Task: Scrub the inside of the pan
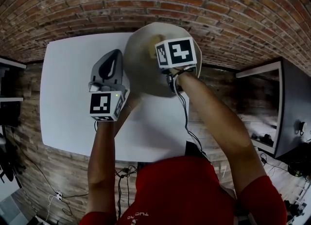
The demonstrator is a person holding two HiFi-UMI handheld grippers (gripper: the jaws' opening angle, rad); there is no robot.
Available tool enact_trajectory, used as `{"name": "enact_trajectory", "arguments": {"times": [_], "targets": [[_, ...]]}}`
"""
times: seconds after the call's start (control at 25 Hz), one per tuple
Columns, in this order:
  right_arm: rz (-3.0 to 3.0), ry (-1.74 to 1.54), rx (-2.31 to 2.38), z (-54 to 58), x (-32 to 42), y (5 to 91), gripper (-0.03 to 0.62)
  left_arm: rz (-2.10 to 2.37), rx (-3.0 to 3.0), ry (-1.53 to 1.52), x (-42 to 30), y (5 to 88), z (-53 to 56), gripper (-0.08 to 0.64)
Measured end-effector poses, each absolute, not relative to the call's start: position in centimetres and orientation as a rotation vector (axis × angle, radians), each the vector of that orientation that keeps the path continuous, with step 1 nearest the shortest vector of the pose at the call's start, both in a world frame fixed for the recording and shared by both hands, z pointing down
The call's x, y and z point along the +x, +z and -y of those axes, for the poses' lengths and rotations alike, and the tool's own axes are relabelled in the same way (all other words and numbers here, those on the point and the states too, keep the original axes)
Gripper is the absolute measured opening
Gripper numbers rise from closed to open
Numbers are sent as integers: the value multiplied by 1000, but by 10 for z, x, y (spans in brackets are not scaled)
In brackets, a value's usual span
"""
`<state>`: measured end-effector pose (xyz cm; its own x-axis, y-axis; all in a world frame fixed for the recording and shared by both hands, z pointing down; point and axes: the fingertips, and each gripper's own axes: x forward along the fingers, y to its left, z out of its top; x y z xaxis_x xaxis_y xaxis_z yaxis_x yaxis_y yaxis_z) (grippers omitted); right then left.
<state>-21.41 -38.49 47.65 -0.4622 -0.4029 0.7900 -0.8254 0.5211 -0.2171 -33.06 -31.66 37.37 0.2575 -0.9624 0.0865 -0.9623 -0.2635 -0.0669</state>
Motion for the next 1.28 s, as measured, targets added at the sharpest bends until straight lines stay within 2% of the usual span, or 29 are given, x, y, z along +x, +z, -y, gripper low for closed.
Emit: {"name": "enact_trajectory", "arguments": {"times": [0.36,0.88,1.08,1.28], "targets": [[2015,843,1076,387,-156,466,51,-1884,-2506,-193,-330,382,320,14],[2086,894,800,321,-261,479,51,-1899,-2502,-201,-338,378,315,14],[2037,925,777,317,-263,492,51,-1901,-2506,-194,-341,381,316,14],[1975,969,825,322,-230,494,51,-1883,-2506,-183,-340,380,319,14]]}}
